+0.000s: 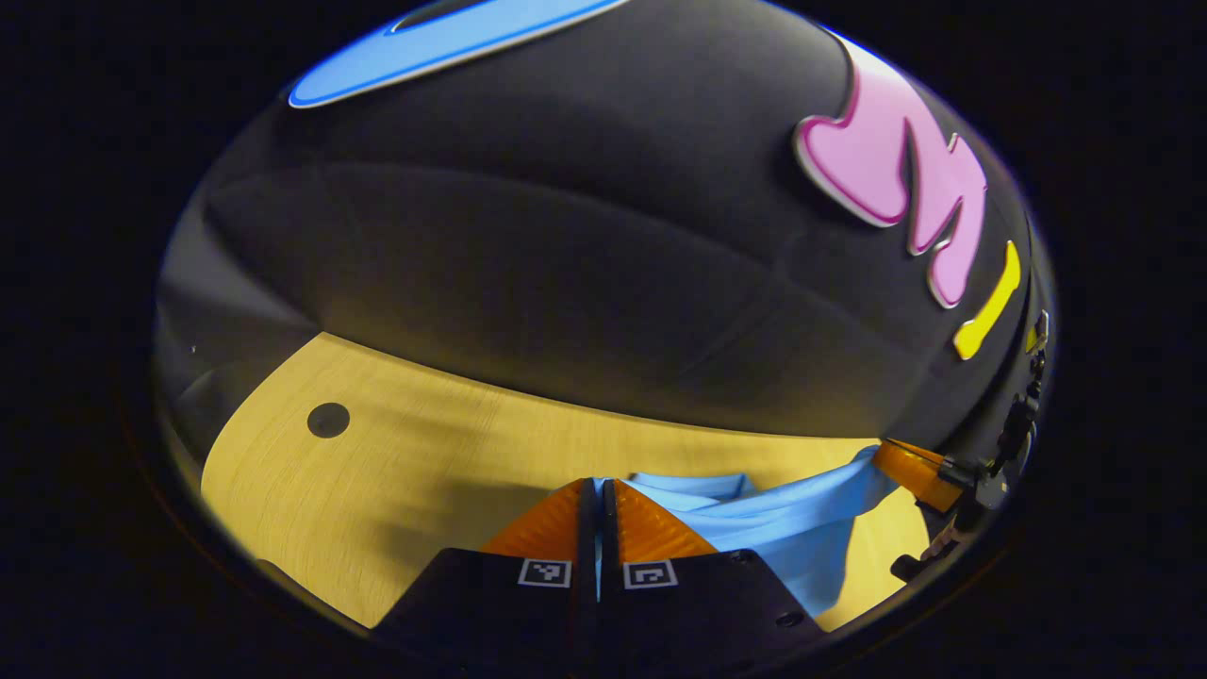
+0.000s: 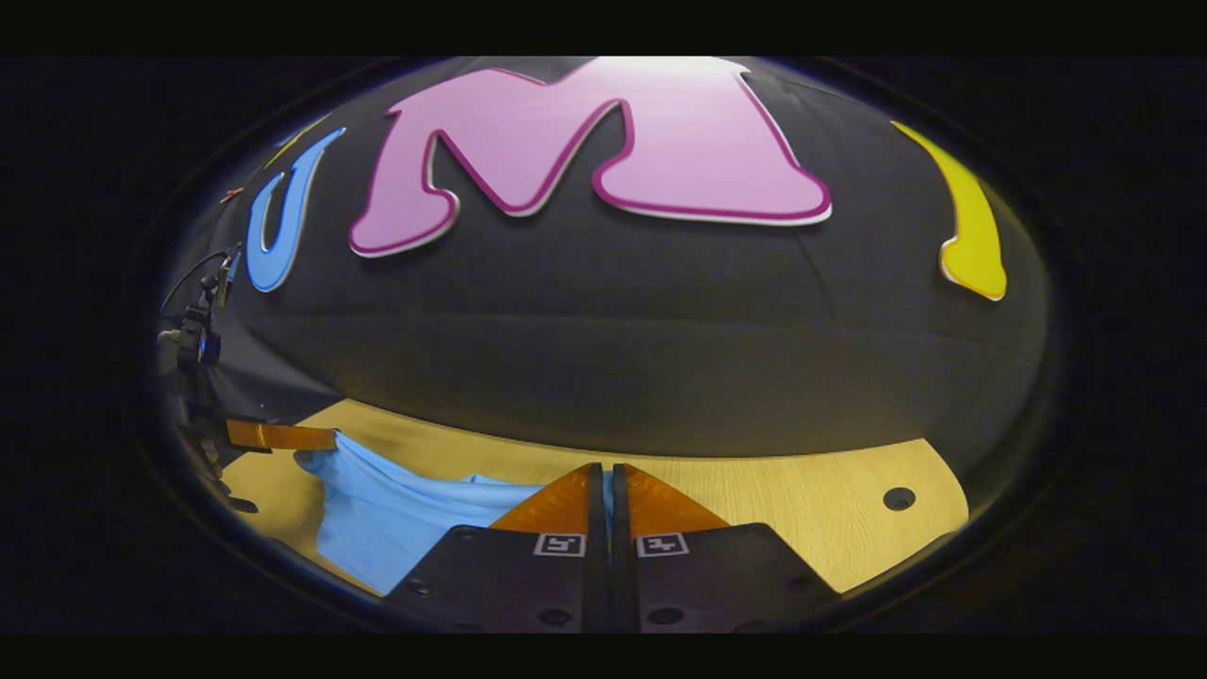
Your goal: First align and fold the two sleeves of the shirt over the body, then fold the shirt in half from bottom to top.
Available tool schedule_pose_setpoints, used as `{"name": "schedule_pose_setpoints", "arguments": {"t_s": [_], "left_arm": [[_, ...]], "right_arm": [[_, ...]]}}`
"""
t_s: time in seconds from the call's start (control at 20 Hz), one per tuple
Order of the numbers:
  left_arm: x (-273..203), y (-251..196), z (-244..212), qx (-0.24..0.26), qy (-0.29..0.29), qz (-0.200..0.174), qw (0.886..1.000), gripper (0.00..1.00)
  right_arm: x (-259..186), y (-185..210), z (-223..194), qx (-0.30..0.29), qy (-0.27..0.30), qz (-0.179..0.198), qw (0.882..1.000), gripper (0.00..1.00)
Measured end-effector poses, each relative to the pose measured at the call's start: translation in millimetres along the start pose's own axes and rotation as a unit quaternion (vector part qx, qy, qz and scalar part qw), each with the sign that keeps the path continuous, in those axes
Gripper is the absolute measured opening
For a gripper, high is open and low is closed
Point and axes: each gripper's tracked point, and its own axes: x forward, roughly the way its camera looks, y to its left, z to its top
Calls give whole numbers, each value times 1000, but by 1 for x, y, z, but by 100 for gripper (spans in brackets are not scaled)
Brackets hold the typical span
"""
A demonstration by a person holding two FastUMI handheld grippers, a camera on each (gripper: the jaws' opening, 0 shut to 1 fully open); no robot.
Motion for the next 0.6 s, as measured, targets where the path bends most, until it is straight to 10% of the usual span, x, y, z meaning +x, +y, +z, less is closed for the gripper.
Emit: {"name": "schedule_pose_setpoints", "arguments": {"t_s": [0.2,0.25,0.4,0.45,0.6], "left_arm": [[29,14,-10,70,20,59,996,5],[26,12,-12,80,22,61,995,28],[14,-9,-2,71,-9,42,997,100],[-4,-11,9,75,-24,40,996,100],[-51,-25,30,115,-75,48,989,98]], "right_arm": [[37,-20,-26,-17,28,-36,999,10],[36,-26,-27,-23,31,-50,998,1],[14,-37,-14,-38,16,-75,996,72],[1,-36,-6,-35,4,-78,996,96],[-43,-42,12,-30,-18,-92,995,98]]}}
